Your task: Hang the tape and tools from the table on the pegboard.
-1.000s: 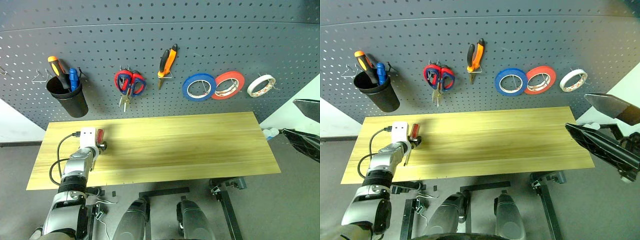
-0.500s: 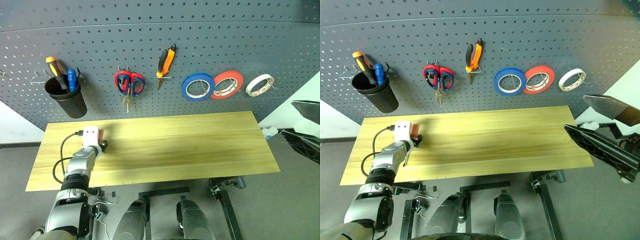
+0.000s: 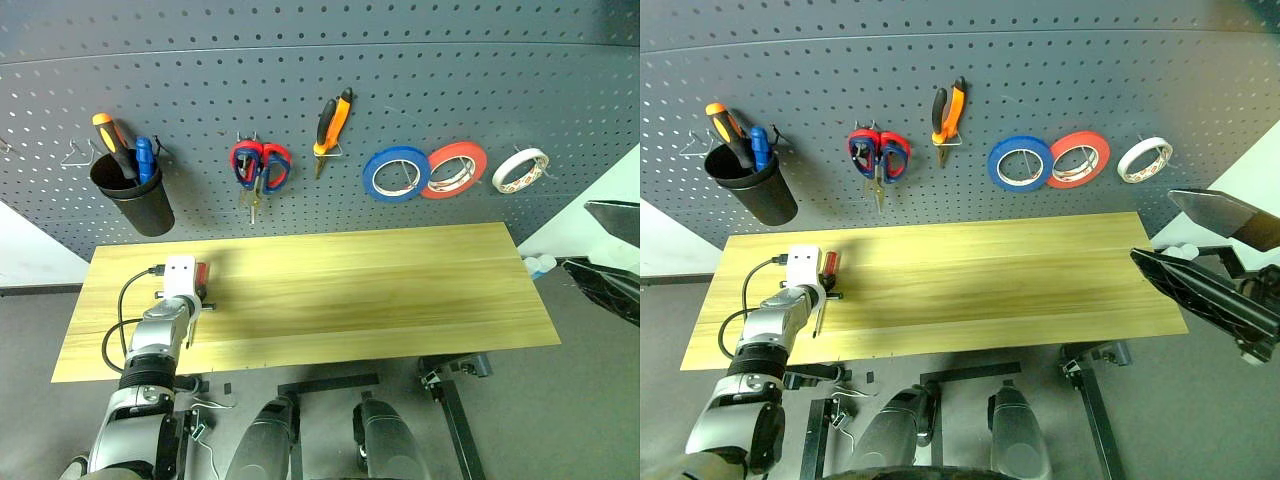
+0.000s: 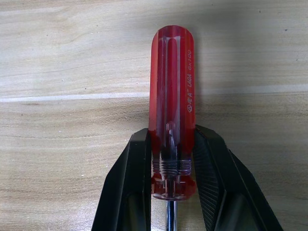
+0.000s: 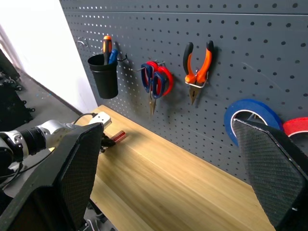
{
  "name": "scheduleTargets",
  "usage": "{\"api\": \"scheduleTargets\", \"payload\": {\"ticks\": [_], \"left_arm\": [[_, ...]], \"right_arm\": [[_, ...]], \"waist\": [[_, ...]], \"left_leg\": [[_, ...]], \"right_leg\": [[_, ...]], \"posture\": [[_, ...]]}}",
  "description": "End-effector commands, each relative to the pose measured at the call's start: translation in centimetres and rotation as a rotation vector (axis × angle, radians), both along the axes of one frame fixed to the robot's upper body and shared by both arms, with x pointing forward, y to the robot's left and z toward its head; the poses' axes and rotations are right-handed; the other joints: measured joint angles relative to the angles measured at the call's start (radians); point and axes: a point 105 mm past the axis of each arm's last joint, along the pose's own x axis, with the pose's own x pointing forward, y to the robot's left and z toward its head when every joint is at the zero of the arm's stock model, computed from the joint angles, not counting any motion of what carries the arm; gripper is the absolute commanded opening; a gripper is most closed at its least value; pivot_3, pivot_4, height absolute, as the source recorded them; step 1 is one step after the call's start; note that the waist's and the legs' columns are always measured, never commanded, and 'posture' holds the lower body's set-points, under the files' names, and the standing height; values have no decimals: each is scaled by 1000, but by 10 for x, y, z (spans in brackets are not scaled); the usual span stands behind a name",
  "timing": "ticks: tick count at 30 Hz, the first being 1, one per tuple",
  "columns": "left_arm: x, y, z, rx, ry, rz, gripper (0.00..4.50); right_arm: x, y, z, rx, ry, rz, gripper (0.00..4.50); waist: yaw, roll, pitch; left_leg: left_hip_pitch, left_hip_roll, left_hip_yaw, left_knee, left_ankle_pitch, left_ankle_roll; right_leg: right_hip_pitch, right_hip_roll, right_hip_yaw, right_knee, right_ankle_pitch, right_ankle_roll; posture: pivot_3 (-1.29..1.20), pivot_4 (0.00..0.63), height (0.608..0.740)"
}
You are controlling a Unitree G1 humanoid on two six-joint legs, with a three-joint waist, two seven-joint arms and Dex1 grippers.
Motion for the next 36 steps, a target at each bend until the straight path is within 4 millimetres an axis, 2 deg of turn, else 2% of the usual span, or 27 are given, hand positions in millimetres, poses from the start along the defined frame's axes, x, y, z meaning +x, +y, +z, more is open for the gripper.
{"api": "scheduleTargets", "payload": {"ticks": [1,6,10,14,17,20,24,30,36], "left_arm": [[-5,-1,-6,-5,26,-5,862],[-5,-2,-4,-7,19,-7,862],[-4,-2,-3,-7,14,-10,862],[-2,-5,0,0,0,-30,862],[-1,-9,1,-2,-3,-42,862],[0,-11,2,-2,-7,-45,862],[2,-12,7,-2,-23,-53,862],[1,-14,7,-3,-29,-59,862],[0,-15,8,-3,-31,-60,862]], "right_arm": [[-2,-1,7,-3,-29,6,4500],[-3,1,6,5,-21,22,4500],[-1,2,-4,-5,18,13,4500],[5,10,-24,-23,73,16,4500],[13,27,-53,-20,138,47,4500],[18,33,-64,-7,147,55,4500],[27,51,-89,16,191,83,4500],[42,80,-103,93,186,136,4500],[50,101,-114,136,190,167,4500]], "waist": [[0,0,0],[0,0,0],[0,0,0],[0,0,0],[0,0,0],[0,0,0],[0,-1,0],[-2,-1,1],[0,-1,1]], "left_leg": [[0,0,0,0,0,0],[0,0,0,0,0,0],[0,0,0,0,0,0],[0,0,0,0,0,0],[0,0,0,-1,0,0],[0,0,0,0,0,0],[0,0,0,0,0,0],[0,0,0,0,0,0],[0,0,0,0,0,0]], "right_leg": [[0,0,0,0,0,0],[0,0,0,0,0,0],[0,0,0,0,0,0],[0,0,0,0,0,0],[0,0,0,-1,0,0],[-1,0,0,-1,0,0],[-1,0,0,0,0,0],[-2,0,0,0,0,1],[-2,0,0,0,0,1]], "posture": [[-179,257,715],[-177,257,715],[-176,258,715],[-179,257,715],[-172,256,715],[-161,255,715],[-159,256,715],[-149,255,715],[-142,252,715]]}}
